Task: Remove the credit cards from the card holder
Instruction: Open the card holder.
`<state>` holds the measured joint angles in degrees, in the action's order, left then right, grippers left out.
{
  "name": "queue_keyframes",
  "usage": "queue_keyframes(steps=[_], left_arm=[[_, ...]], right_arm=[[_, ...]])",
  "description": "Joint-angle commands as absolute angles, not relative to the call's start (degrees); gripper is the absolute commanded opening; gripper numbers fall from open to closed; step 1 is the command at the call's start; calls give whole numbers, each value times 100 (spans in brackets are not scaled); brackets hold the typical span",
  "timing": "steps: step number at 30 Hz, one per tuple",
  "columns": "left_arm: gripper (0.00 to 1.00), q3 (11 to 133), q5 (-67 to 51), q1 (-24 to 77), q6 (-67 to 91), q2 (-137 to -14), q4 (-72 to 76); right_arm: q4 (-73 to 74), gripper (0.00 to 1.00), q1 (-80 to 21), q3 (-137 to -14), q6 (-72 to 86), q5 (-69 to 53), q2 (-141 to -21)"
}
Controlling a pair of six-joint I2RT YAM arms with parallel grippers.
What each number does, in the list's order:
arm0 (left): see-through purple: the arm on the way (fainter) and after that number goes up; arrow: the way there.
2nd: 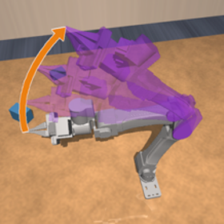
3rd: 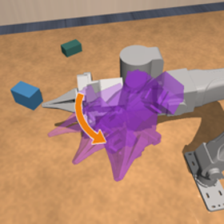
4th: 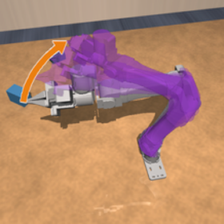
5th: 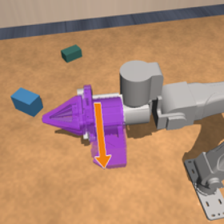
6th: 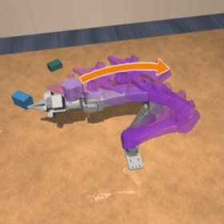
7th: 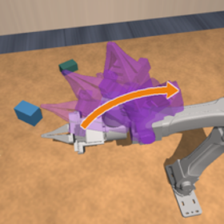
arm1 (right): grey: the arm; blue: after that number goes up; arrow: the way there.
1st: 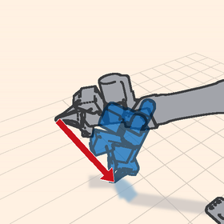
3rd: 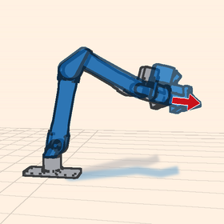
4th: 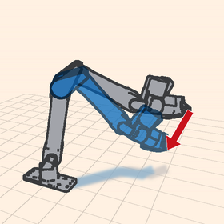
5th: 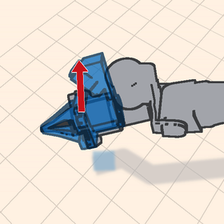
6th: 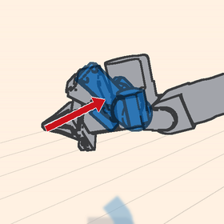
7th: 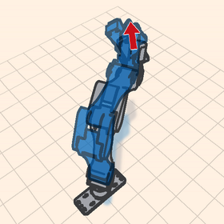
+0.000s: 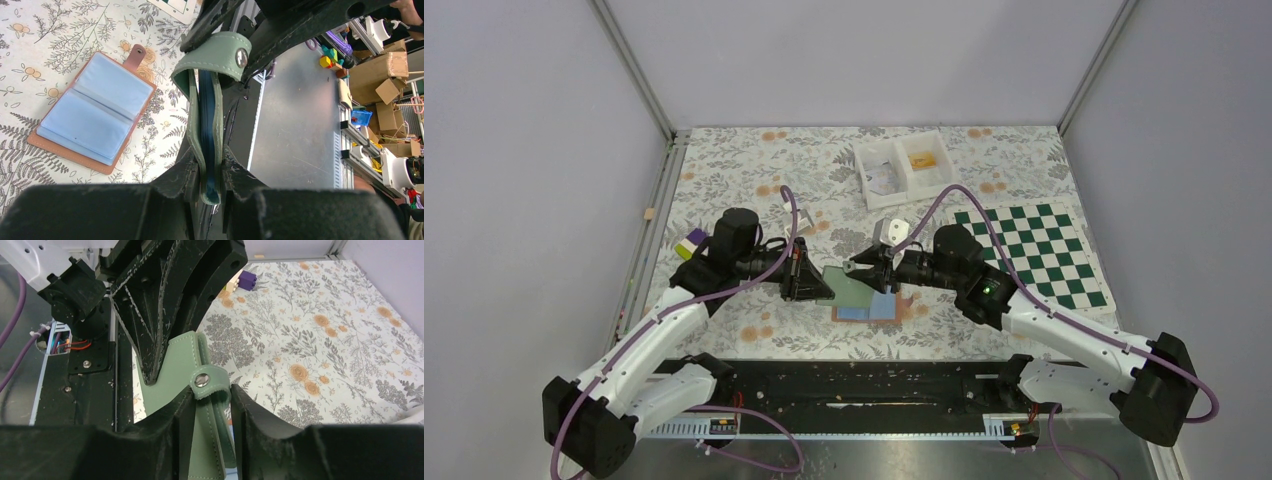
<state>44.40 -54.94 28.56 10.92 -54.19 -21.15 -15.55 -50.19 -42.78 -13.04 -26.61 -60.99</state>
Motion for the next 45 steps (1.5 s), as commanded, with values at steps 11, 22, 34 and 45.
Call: queue_keyframes(steps=[11,22,34,45], left_arm=[[0,4531,-5715,2880,927,-5297,-1892],[52,4590,-4443,2883,1129,-5104,-1882],[67,4554,-3669,2874,1370,-4811,-1806],[66,4238,-3651,2874,1198,-4443,-940]], right_arm=[[-2220,7,-4992,-4443,-930,-2592,-6232],[-1873,0,-4977,-4506,-778,-1396,-5869],[-323,0,-4931,-5465,-699,-670,-5558],[899,0,-4931,-6959,382,-879,-5611]])
